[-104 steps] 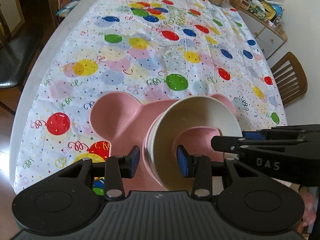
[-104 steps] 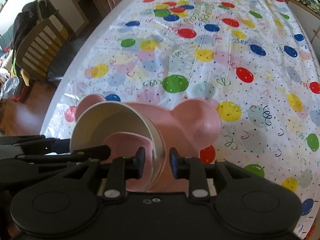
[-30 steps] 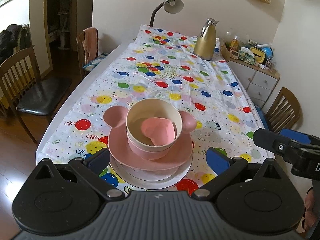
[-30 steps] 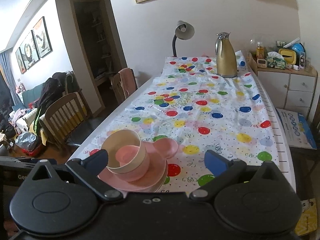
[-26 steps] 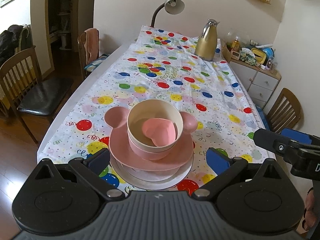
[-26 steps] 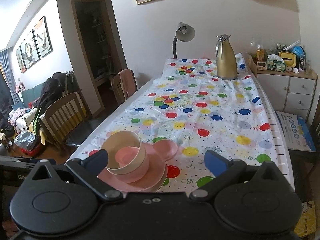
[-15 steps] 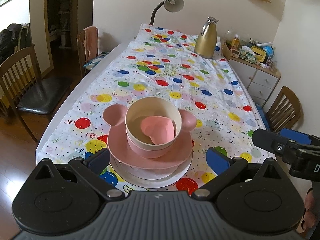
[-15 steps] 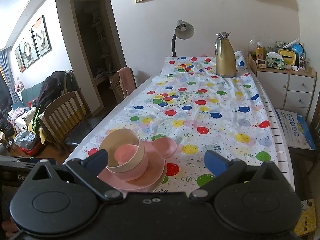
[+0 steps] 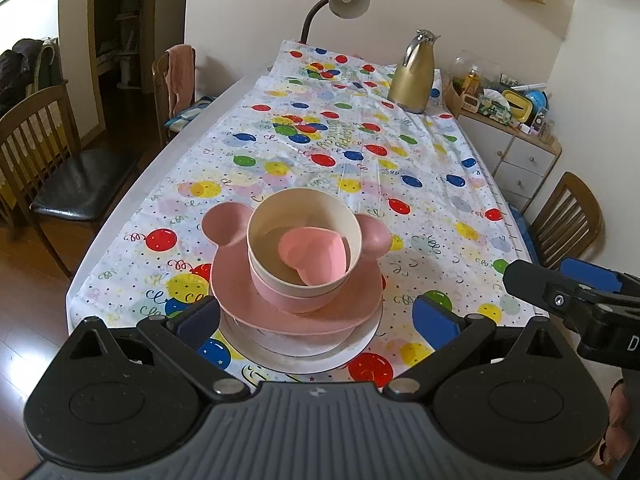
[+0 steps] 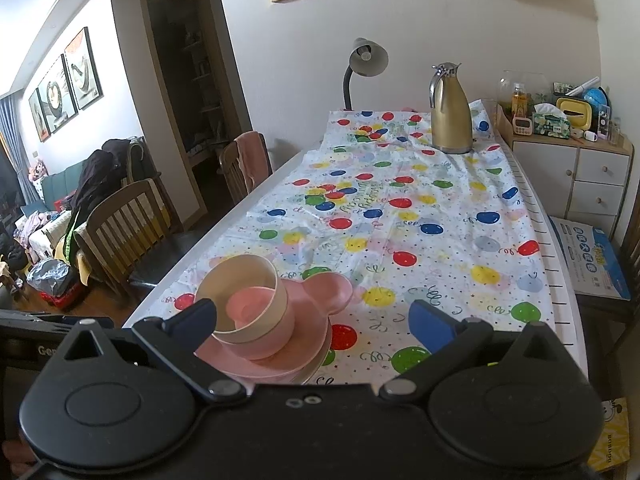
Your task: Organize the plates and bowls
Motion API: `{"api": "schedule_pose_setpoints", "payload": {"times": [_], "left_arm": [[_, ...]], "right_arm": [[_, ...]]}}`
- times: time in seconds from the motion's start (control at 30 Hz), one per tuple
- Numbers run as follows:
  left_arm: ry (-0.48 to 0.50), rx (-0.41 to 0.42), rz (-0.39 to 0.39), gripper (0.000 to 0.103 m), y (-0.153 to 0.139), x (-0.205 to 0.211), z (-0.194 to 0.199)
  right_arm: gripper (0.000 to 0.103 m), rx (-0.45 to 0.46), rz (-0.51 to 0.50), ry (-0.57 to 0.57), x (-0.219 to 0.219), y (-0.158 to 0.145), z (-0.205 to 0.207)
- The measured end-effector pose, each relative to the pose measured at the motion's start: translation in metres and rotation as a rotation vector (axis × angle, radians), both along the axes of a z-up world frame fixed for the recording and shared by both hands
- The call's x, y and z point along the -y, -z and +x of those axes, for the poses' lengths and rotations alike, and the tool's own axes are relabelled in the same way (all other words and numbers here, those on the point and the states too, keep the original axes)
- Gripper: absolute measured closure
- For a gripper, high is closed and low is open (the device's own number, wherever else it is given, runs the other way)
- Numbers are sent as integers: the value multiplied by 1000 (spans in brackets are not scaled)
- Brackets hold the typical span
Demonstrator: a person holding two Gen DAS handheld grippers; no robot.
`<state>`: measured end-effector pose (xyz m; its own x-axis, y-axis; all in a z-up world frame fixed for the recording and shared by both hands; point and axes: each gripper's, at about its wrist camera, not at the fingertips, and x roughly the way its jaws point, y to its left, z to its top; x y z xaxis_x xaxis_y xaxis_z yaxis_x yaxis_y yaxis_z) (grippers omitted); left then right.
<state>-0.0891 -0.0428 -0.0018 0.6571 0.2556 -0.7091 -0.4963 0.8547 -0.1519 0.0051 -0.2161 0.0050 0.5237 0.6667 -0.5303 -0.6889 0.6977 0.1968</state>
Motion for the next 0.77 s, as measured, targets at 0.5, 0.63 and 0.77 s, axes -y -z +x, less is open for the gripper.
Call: {"api": "schedule_pose_setpoints", "payload": {"times": [0.5, 0.63, 0.77], "left_arm": [[13, -6, -4, 0, 1, 3, 9], [18, -13, -8, 0, 3, 3, 12], [21, -19, -13, 0, 6, 1, 15]], "right_arm": [[0, -4, -2, 0, 1, 2, 2], [0, -5, -2, 0, 1, 2, 3], [0, -10, -4, 0, 1, 3, 3]]}}
